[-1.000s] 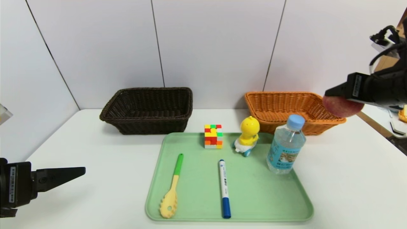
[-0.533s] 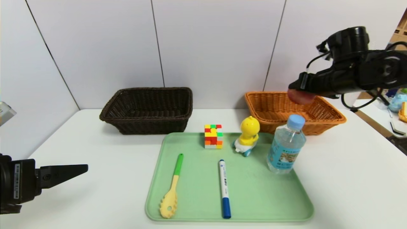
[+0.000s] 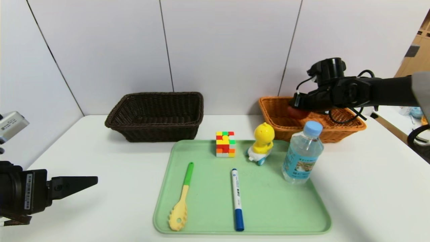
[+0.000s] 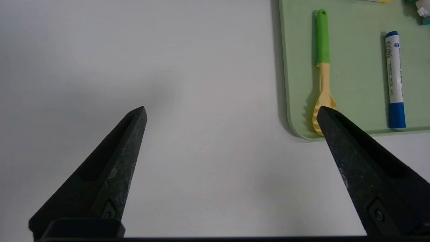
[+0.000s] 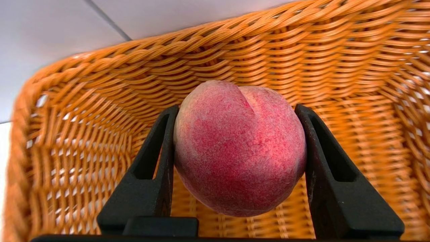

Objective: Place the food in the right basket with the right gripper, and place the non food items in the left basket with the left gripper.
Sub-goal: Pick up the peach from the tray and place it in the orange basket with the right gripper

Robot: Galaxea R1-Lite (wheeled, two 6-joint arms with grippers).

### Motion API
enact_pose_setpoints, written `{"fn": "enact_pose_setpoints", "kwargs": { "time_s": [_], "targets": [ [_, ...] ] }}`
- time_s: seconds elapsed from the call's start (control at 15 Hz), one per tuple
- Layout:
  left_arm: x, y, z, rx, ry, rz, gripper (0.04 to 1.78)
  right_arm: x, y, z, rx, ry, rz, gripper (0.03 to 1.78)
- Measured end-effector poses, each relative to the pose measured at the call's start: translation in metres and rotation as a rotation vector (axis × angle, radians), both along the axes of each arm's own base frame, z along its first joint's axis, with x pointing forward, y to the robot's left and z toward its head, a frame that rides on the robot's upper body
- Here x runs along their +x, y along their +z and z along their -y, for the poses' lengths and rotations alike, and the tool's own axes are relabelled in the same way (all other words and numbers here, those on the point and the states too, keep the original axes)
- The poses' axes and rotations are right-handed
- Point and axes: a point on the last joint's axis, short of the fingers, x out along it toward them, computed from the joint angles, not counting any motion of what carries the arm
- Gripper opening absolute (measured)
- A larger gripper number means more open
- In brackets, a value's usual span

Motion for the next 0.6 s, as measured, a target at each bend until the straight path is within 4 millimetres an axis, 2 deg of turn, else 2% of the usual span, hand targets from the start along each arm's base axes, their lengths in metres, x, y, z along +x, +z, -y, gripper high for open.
{"fn": "enact_pose_setpoints", "kwargs": {
  "time_s": [0.2,0.47,0.6],
  "targets": [
    [0.003,-0.002,0.001,0.003,0.0,-0.015,1.78,0.006,-0.009,-0.001,-0.006,0.001,-0.018,1.08],
    [0.008,-0.003,0.001,0.003,0.001,-0.023,1.78,0.007,-0.008,-0.002,-0.004,0.004,-0.01,1.34],
    [0.009,-0.004,0.002,0.002,0.001,-0.02,1.78,0.002,0.001,-0.003,-0.005,0.007,0.004,1.42]
  ]
}}
